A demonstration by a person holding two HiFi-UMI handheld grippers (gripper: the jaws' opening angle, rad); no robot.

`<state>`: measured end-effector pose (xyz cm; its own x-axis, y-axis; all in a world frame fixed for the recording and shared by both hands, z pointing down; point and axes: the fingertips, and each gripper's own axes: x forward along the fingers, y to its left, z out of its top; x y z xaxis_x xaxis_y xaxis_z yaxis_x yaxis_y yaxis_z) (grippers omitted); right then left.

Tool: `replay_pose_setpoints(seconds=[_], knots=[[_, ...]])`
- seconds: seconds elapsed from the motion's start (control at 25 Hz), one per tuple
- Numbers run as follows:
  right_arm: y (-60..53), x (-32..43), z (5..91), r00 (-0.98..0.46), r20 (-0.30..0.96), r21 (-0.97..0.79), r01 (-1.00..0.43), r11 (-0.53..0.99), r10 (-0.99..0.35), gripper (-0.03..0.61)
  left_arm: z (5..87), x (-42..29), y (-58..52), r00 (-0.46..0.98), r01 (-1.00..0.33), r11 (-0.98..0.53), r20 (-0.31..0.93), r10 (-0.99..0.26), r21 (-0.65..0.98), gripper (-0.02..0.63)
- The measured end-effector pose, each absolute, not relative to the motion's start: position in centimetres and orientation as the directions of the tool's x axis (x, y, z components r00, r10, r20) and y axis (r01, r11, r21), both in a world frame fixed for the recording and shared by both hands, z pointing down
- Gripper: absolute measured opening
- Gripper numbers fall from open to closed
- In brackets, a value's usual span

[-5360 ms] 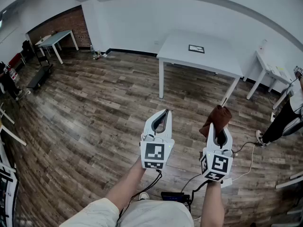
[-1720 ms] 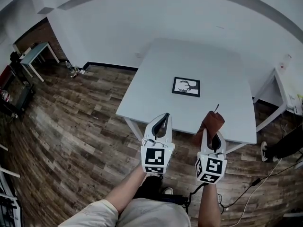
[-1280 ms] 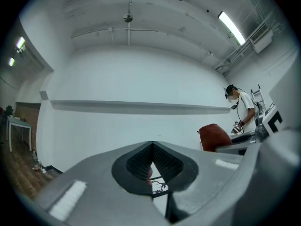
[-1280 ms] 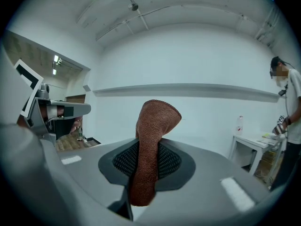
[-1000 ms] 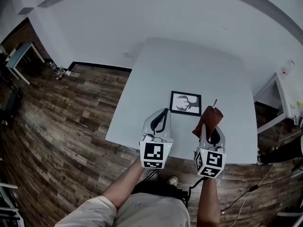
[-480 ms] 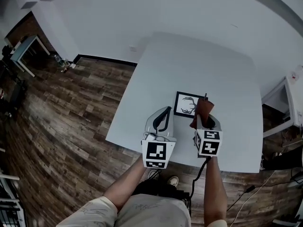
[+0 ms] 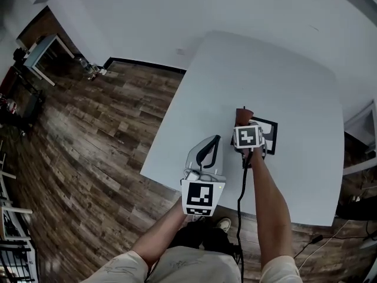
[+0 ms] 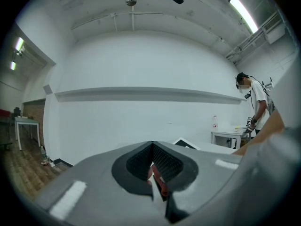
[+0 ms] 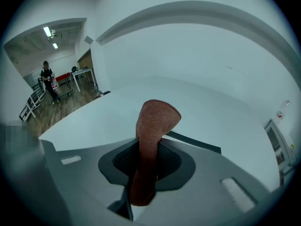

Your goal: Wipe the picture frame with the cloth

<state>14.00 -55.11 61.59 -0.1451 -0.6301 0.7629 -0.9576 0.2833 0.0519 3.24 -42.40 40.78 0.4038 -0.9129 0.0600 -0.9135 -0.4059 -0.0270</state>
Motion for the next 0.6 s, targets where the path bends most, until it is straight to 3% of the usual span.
replay_pose_setpoints(seconds=[0.32,0.6], knots=[[-56.6,13.8,64.4,-0.101,0.822,0.066,-0.961,0.27,-0.56,0.106,42.4,1.5,-42.8,0.382,-0.923,-0.385,0.09,-0.92,-0.02,0.0],[-55.1,21.4,65.2,0.004,0.844,0.118,-0.977,0.178,-0.537,0.106,42.8,2.5,-43.0,0.396,-0.917,-0.398,0.089,-0.914,-0.01,0.0]])
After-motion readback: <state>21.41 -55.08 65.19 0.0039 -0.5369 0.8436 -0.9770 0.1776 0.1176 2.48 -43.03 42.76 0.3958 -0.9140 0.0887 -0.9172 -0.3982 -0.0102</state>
